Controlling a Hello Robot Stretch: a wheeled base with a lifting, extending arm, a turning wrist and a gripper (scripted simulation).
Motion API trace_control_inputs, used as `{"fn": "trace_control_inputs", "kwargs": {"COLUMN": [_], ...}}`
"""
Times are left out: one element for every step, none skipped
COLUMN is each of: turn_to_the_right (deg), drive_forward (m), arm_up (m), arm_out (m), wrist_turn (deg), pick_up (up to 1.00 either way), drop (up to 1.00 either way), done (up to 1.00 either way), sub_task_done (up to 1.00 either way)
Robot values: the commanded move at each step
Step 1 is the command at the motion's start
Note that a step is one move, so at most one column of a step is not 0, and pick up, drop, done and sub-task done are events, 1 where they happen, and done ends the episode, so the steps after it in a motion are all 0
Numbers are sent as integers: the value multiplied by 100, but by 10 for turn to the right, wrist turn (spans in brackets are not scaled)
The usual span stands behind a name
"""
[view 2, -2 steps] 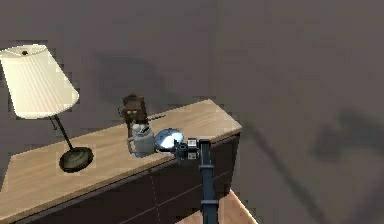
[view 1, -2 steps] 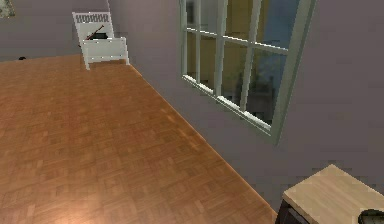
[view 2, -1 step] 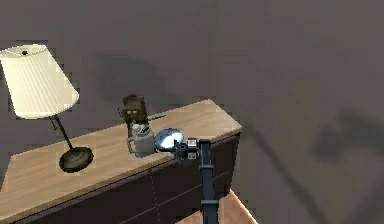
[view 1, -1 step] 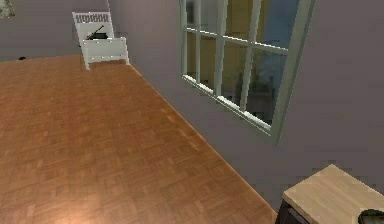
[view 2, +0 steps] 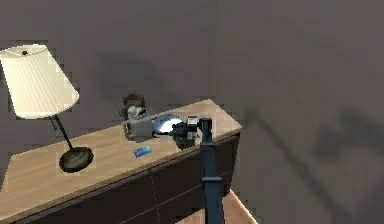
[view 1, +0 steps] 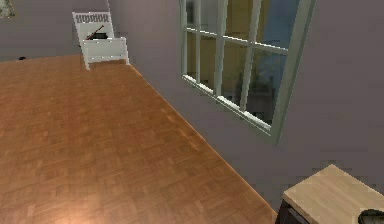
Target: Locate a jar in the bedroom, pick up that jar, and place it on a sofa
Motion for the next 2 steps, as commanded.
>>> {"fn": "trace_control_inputs", "kwargs": {"turn_to_the_right": [0,0], "drive_forward": [0,0], "arm_up": [28,0], "arm_out": [0,0], "wrist_turn": [0,-450], "pick_up": [0,0], "drop": [0,0], "done": [0,0], "sub_task_done": [0,0]}}
